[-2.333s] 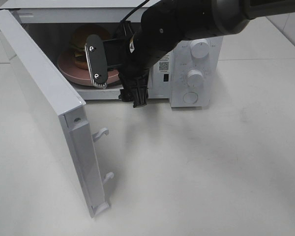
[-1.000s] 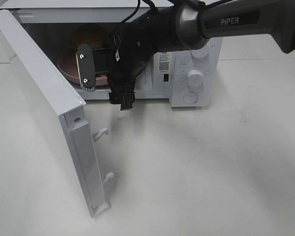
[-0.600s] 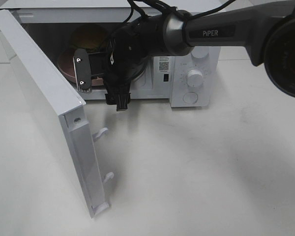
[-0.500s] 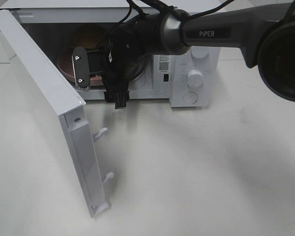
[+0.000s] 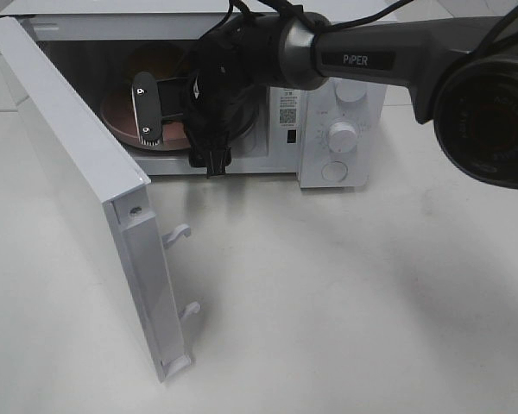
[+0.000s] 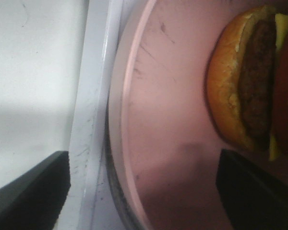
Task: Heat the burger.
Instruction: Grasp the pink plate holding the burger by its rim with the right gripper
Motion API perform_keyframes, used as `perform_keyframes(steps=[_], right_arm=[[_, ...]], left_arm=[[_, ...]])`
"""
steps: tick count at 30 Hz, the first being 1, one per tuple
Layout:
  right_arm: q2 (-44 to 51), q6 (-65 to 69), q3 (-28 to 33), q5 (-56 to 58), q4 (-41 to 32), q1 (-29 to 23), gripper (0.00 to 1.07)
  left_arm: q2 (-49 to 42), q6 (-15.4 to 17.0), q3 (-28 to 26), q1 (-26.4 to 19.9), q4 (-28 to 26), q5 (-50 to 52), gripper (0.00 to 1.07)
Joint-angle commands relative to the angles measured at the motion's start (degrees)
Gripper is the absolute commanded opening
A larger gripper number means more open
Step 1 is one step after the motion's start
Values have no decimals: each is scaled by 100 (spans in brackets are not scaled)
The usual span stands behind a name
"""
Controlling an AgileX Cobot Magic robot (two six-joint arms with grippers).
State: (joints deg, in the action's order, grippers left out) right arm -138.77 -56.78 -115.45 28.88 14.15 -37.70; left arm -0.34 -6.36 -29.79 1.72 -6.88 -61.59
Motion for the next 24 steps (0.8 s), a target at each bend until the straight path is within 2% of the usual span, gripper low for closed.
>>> perform_keyframes(steps=[1, 8, 18, 23, 24], right_arm=[[-126, 52, -69, -6, 17, 11, 80], [-378, 74, -533, 115, -6, 0, 80], [-539, 74, -573, 6, -69, -11, 77], [-556, 74, -573, -160, -160, -57, 71], [-556, 80, -573, -223, -172, -57, 65]], left_arm=[[-34, 29, 11, -34, -29, 17, 100], [-34, 29, 11, -34, -29, 17, 100], [-34, 29, 11, -34, -29, 17, 100], [-34, 29, 11, -34, -29, 17, 100], [-34, 29, 11, -34, -29, 17, 100]])
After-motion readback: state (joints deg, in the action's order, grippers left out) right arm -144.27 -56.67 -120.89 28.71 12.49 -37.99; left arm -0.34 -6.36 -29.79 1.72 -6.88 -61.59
